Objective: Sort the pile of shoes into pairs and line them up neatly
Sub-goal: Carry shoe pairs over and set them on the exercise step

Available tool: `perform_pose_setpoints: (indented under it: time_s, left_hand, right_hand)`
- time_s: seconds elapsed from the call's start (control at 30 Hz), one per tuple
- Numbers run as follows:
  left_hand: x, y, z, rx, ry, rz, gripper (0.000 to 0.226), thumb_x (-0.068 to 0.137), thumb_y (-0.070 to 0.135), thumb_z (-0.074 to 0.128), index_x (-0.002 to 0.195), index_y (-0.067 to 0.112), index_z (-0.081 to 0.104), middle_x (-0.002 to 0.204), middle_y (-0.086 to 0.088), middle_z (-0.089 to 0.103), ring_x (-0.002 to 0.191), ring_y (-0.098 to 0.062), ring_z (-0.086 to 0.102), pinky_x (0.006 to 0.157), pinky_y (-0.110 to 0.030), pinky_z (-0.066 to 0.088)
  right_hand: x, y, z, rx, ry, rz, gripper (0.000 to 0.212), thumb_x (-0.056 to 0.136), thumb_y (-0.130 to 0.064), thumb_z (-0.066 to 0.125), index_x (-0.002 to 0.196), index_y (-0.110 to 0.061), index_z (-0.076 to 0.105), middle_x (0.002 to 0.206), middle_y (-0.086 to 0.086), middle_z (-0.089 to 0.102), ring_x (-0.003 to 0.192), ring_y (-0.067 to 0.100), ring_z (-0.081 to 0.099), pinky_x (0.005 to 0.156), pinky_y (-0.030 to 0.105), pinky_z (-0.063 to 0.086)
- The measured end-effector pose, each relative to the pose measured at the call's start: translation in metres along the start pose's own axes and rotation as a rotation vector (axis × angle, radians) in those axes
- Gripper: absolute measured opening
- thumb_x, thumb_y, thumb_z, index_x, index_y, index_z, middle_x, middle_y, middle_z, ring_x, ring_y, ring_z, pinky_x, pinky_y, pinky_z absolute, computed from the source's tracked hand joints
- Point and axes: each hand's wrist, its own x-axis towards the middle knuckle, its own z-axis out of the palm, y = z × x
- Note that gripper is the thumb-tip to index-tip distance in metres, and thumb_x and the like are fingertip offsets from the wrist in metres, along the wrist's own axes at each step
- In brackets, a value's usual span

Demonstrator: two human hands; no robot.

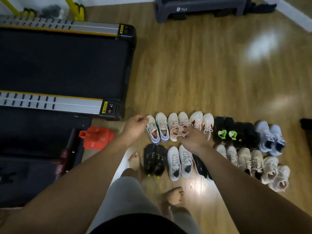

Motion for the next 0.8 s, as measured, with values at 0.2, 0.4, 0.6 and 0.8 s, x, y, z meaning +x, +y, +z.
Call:
perform_pose_setpoints:
  time_s: [0.2,0.4,0.6,0.8]
  left_hand:
    - [0.059,-0.049,0.046,0.108,-0.125,-0.150,0.029,0.082,0.038,0.065,0.094,0.012,0.069,0.094,-0.012,0.070,0.090,-0.028,0.064,0.075,-0.030,0.045]
    - [0.172,-0.117,0.098,0.076,-0.312,-0.421,0.028,0.073,0.042,0.062,0.075,0.014,0.063,0.103,-0.016,0.069,0.100,-0.030,0.065,0.094,-0.044,0.051]
    - [0.297,-0.176,0.136,0.027,-0.318,-0.519,0.062,0.064,0.043,0.053,0.106,0.000,0.066,0.106,-0.023,0.066,0.098,-0.037,0.064,0.081,-0.041,0.048]
    - [0.386,-0.267,0.185,0.139,-0.335,-0.517,0.031,0.078,0.047,0.059,0.080,0.016,0.061,0.109,-0.019,0.068,0.104,-0.034,0.065,0.094,-0.044,0.050]
  right_hand:
    - [0.051,0.019,0.056,0.059,-0.057,0.093,0.035,0.084,-0.034,0.063,0.115,-0.017,0.060,0.110,0.009,0.069,0.109,0.030,0.061,0.087,0.031,0.044]
    - [0.143,0.038,0.124,0.009,-0.081,0.237,0.033,0.086,-0.038,0.055,0.110,-0.017,0.059,0.109,0.010,0.068,0.107,0.032,0.061,0.078,0.029,0.040]
    - [0.289,0.056,0.216,-0.042,-0.208,0.281,0.038,0.090,-0.033,0.056,0.120,-0.010,0.052,0.114,0.016,0.064,0.112,0.037,0.057,0.085,0.034,0.043]
    - [0.407,0.089,0.311,-0.116,-0.214,0.300,0.047,0.093,-0.033,0.057,0.130,-0.007,0.046,0.129,0.017,0.056,0.119,0.036,0.054,0.077,0.030,0.036]
